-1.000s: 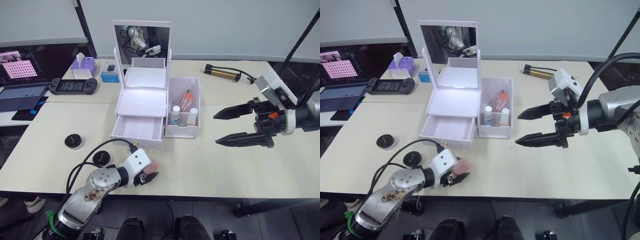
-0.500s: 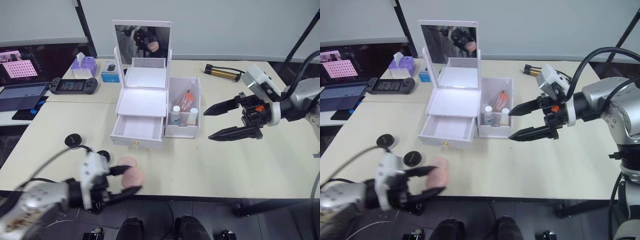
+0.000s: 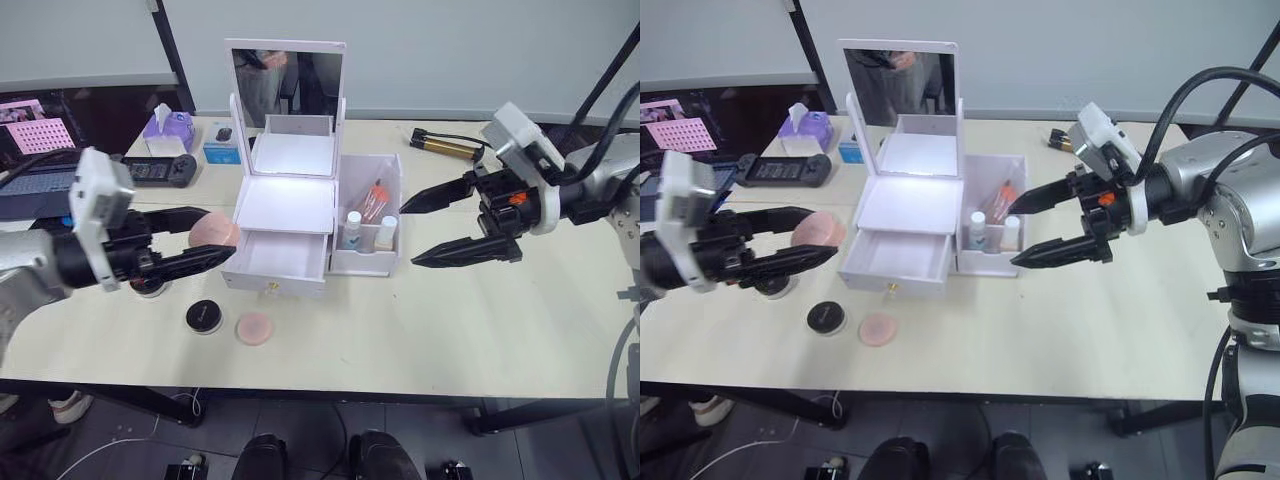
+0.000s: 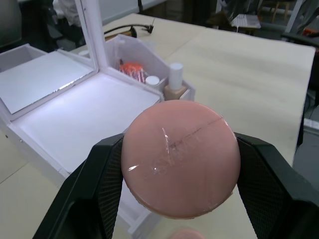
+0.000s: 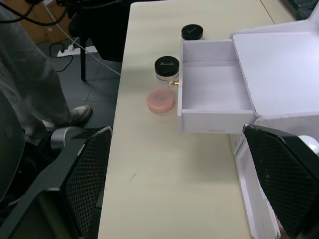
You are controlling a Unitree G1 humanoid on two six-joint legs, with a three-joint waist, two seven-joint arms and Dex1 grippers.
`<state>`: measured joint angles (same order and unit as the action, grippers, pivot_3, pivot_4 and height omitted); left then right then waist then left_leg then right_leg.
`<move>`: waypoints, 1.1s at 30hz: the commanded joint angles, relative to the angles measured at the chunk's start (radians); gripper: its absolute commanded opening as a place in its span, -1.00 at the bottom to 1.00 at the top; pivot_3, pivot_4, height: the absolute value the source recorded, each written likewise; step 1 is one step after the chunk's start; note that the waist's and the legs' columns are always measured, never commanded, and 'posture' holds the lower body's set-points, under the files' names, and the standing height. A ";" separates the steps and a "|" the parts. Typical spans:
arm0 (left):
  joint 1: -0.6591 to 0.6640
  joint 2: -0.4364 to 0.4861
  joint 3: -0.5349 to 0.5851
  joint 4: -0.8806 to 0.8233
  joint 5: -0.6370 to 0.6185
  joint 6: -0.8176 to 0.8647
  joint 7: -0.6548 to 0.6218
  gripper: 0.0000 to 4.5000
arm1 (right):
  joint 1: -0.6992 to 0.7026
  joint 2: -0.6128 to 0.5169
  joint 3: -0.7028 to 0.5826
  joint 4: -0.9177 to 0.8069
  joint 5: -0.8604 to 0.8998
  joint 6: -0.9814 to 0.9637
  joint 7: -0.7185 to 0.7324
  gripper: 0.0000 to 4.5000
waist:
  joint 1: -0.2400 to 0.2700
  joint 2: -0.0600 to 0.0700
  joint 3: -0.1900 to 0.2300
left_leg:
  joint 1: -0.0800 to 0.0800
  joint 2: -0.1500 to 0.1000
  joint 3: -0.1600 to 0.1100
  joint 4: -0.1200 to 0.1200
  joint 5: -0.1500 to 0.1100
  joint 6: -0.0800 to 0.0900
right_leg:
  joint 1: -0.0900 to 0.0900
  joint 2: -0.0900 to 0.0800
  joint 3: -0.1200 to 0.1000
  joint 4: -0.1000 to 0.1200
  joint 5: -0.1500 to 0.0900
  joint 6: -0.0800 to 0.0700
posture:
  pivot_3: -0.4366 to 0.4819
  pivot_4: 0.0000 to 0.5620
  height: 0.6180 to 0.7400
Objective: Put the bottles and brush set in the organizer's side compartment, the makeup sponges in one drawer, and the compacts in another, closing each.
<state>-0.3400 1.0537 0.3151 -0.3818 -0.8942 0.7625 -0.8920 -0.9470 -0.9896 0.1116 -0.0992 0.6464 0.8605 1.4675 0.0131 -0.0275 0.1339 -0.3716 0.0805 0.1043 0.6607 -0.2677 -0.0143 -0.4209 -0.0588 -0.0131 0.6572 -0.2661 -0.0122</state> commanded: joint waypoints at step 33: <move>-0.165 -0.150 -0.145 0.229 0.296 -0.094 -0.160 0.99 | 0.174 -0.087 -0.196 -0.189 0.153 0.091 -0.190 1.00 | -0.009 -0.001 0.000 | -0.001 0.001 0.002 0.000 0.000 0.000 | -0.001 0.000 0.001 0.000 0.000 0.001 | -0.05 -0.47 0.16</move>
<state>-0.5236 0.8776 0.0952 -0.1194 -0.5612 0.6540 -1.0502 -0.7656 -1.0723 -0.0647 -0.2856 0.7904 0.9683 1.2734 0.0042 -0.0282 0.1336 -0.3726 0.0818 0.1060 0.6610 -0.2675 -0.0143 -0.4225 -0.0589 -0.0116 0.6578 -0.2659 -0.0113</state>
